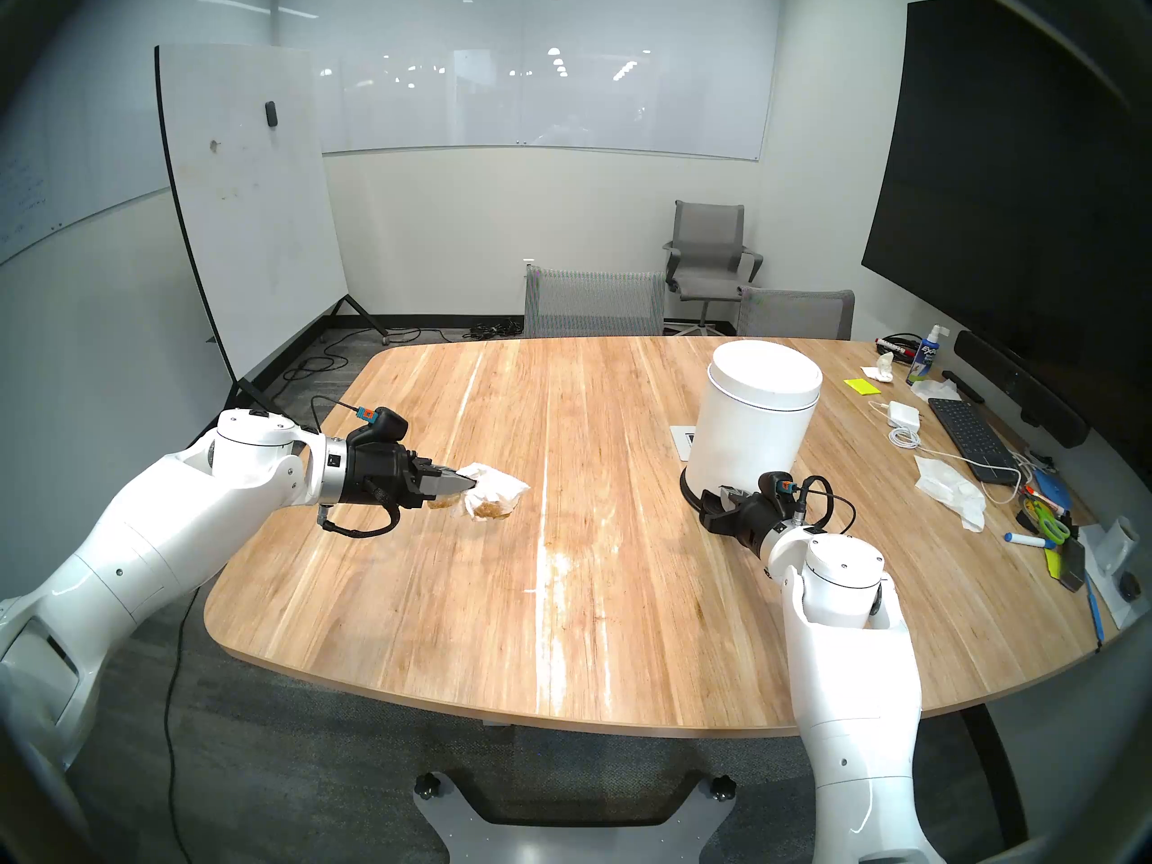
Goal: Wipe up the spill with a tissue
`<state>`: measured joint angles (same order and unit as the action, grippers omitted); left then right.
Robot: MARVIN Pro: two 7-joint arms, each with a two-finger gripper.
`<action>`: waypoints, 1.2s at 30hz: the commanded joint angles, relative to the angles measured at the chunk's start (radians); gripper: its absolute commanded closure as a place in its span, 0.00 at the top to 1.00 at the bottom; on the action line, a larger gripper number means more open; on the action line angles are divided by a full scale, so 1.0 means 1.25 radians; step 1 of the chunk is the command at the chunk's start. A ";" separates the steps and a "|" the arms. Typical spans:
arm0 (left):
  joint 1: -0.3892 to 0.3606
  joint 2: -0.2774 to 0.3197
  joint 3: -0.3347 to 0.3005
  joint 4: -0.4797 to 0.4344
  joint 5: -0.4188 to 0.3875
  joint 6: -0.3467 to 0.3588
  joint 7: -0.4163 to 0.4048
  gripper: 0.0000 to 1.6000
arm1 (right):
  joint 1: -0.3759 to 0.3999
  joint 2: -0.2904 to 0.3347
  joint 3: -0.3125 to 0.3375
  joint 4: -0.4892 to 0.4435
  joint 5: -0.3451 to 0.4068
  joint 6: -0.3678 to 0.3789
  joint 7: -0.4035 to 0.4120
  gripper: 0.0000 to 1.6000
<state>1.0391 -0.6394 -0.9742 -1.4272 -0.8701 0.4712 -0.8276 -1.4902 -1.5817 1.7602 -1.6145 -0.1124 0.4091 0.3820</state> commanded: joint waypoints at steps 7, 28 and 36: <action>-0.027 -0.016 -0.003 0.011 -0.001 0.004 -0.005 0.00 | 0.030 -0.001 -0.016 0.007 0.008 0.005 0.021 0.00; -0.022 -0.014 -0.008 -0.005 -0.007 0.009 0.001 0.00 | -0.003 0.006 0.002 0.028 0.006 -0.021 0.032 0.00; -0.019 -0.014 -0.010 -0.010 -0.009 0.013 0.005 0.00 | -0.007 0.007 0.006 0.038 0.006 -0.029 0.038 0.00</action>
<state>1.0264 -0.6610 -0.9694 -1.4240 -0.8725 0.4865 -0.8282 -1.5031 -1.5736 1.7691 -1.5594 -0.1055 0.3908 0.4297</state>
